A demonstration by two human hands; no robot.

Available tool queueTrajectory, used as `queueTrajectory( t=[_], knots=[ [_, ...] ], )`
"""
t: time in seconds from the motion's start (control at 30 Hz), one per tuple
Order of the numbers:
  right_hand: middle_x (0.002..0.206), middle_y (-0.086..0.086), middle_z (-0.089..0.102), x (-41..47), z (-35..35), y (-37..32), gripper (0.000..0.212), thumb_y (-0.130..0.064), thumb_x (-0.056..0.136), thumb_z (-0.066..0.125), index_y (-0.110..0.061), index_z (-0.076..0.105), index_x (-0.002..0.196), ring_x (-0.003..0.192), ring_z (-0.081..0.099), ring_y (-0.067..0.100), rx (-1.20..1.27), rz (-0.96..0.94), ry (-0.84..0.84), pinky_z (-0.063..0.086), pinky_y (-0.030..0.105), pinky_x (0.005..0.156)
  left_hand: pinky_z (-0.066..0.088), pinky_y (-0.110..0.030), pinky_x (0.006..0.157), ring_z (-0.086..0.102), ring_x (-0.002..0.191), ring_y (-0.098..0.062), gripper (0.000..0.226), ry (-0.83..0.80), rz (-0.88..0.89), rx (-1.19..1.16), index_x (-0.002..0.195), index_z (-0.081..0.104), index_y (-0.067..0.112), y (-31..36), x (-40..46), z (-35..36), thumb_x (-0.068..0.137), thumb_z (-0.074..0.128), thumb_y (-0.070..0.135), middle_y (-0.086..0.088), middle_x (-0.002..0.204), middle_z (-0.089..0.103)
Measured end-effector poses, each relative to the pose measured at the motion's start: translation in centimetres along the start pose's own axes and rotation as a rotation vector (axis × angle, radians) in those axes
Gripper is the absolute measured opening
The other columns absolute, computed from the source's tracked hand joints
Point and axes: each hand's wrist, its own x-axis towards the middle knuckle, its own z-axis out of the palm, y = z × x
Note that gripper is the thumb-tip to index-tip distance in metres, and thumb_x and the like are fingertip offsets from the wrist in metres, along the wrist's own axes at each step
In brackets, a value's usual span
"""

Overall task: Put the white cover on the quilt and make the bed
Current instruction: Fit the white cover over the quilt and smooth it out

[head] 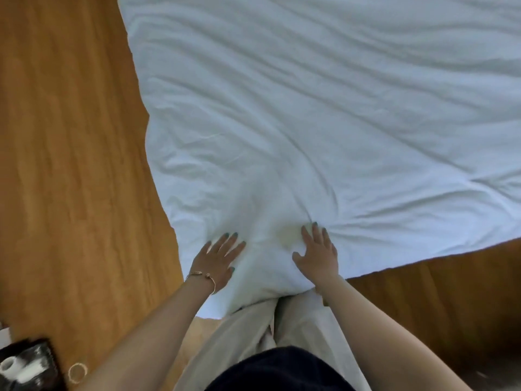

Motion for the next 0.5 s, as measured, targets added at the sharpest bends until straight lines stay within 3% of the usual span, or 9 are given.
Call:
queueTrajectory(
  t=[0.17, 0.3, 0.37, 0.5],
  knots=[
    [0.162, -0.008, -0.018, -0.9, 2.5, -7.7, 0.081, -0.059, 0.09, 0.045, -0.048, -0.007, 0.151, 0.15, -0.012, 0.026, -0.103, -0.163, -0.161, -0.007, 0.059, 0.116, 0.001, -0.039, 0.12, -0.019, 0.147, -0.019, 0.072, -0.083, 0.041, 0.172, 0.149, -0.021, 0.037, -4.3, -0.5, -1.0, 0.103, 0.033, 0.026, 0.006, 0.157, -0.028],
    [0.16, -0.005, -0.025, 0.7, 4.5, -13.2, 0.095, -0.071, 0.082, 0.051, -0.05, -0.012, 0.149, 0.145, -0.022, 0.041, -0.1, -0.092, -0.21, 0.0, 0.063, 0.115, -0.003, -0.04, 0.119, -0.021, 0.147, -0.02, 0.088, -0.042, 0.055, 0.273, 0.147, -0.024, 0.038, -9.8, 1.5, -2.2, 0.098, 0.047, 0.019, 0.005, 0.158, -0.027],
    [0.16, -0.003, -0.026, 2.2, 5.3, -14.0, 0.098, -0.074, 0.08, 0.052, -0.05, -0.014, 0.149, 0.143, -0.024, 0.045, -0.101, -0.035, -0.231, 0.004, 0.063, 0.115, -0.01, -0.041, 0.117, -0.021, 0.146, -0.02, 0.095, -0.036, 0.144, 0.384, 0.146, -0.026, 0.038, -12.6, 3.0, -2.9, 0.096, 0.051, 0.016, 0.005, 0.157, -0.029],
    [0.16, -0.006, -0.026, 4.0, 6.1, -14.4, 0.097, -0.068, 0.082, 0.056, -0.055, -0.014, 0.146, 0.143, -0.026, 0.042, -0.128, 0.063, -0.193, 0.003, 0.069, 0.112, -0.011, -0.045, 0.117, -0.019, 0.147, -0.022, 0.081, -0.029, 0.444, 0.642, 0.148, -0.024, 0.033, -16.5, 5.7, -3.4, 0.101, 0.037, 0.009, 0.001, 0.158, -0.028]
  ],
)
